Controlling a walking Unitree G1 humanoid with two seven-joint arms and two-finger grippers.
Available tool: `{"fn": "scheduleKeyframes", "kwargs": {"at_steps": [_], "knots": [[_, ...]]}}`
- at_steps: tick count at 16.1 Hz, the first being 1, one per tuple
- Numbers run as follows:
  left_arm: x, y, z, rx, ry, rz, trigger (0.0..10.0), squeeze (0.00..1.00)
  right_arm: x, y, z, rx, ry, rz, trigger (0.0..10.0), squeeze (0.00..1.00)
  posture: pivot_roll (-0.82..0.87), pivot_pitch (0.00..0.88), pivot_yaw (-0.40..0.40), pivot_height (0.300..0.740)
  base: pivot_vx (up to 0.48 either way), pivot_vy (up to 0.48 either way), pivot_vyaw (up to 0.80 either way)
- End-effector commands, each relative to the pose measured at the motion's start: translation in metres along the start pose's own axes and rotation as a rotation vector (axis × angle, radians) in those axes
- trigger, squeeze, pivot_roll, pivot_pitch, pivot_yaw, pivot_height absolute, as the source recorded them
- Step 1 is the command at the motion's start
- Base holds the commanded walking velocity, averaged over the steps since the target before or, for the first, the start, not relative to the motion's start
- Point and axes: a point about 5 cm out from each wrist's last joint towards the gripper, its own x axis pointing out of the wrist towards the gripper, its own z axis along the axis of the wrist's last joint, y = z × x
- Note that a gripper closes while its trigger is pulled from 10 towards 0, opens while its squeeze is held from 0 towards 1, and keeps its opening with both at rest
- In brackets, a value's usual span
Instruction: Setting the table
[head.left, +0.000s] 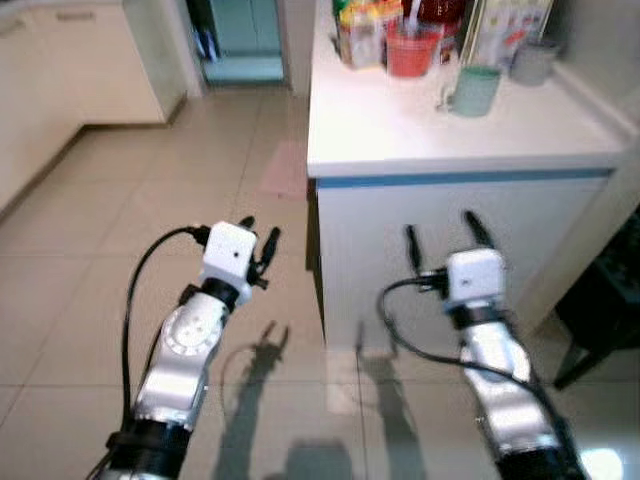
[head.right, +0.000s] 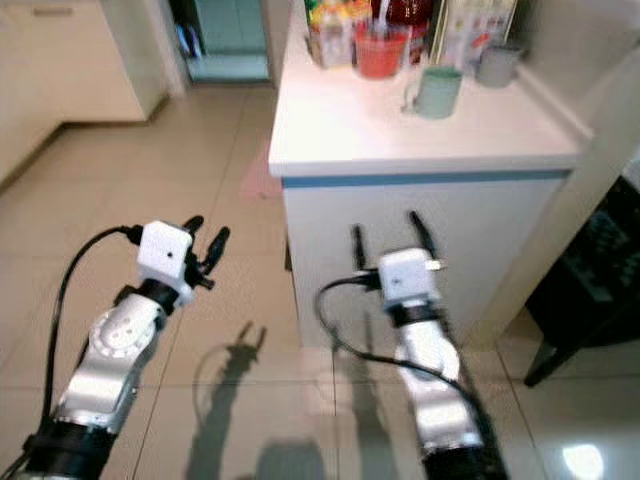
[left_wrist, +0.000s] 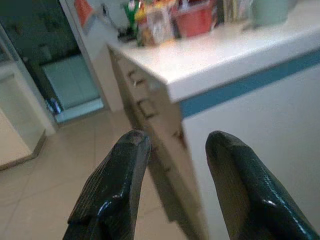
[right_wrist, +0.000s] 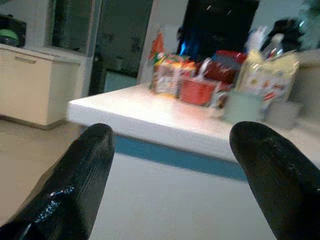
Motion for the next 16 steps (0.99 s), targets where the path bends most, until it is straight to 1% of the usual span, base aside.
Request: {"fn": "scheduleKeyframes", "kwargs": {"at_steps": [1, 3, 6, 7, 11, 16], "knots": [[0.0025, 0.0002, -0.0002, 0.015, 0.014, -0.001, 10.0, 0.00, -0.0027, -0.0026, -0.0038, -0.003, 0.021, -0.006, 10.0, 0.00, 0.02, 0.000, 0.079, 0.740, 0.000, 0.000, 0.00], [0.0043, 0.0020, -0.0003, 0.004, 0.024, 0.004, 10.0, 0.00, -0.0038, -0.0004, -0.0044, -0.003, 0.027, 0.016, 10.0, 0.00, 0.01, 0.000, 0.076, 0.740, 0.000, 0.000, 0.00], [0.0059, 0.0027, 0.0000, 0.014, 0.031, 0.007, 10.0, 0.00, -0.0058, -0.0027, -0.0060, -0.008, 0.036, 0.017, 10.0, 0.00, 0.00, 0.000, 0.080, 0.740, 0.000, 0.000, 0.00], [0.0061, 0.0026, 0.0000, 0.031, 0.035, 0.003, 10.0, 0.00, -0.0060, -0.0025, -0.0062, -0.008, 0.037, 0.017, 10.0, 0.00, 0.00, 0.000, 0.080, 0.740, 0.480, 0.000, 0.00], [0.0067, 0.0017, 0.0002, 0.055, 0.041, -0.020, 10.0, 0.00, -0.0099, 0.0023, -0.0089, -0.005, 0.051, 0.038, 10.0, 0.00, 0.01, 0.000, 0.078, 0.740, 0.480, 0.000, 0.00], [0.0069, -0.0003, -0.0015, 0.053, 0.048, -0.036, 10.0, 0.00, -0.0114, 0.0046, -0.0109, -0.003, 0.060, 0.052, 10.0, 0.00, 0.01, 0.000, 0.075, 0.740, 0.480, 0.000, 0.00]]}}
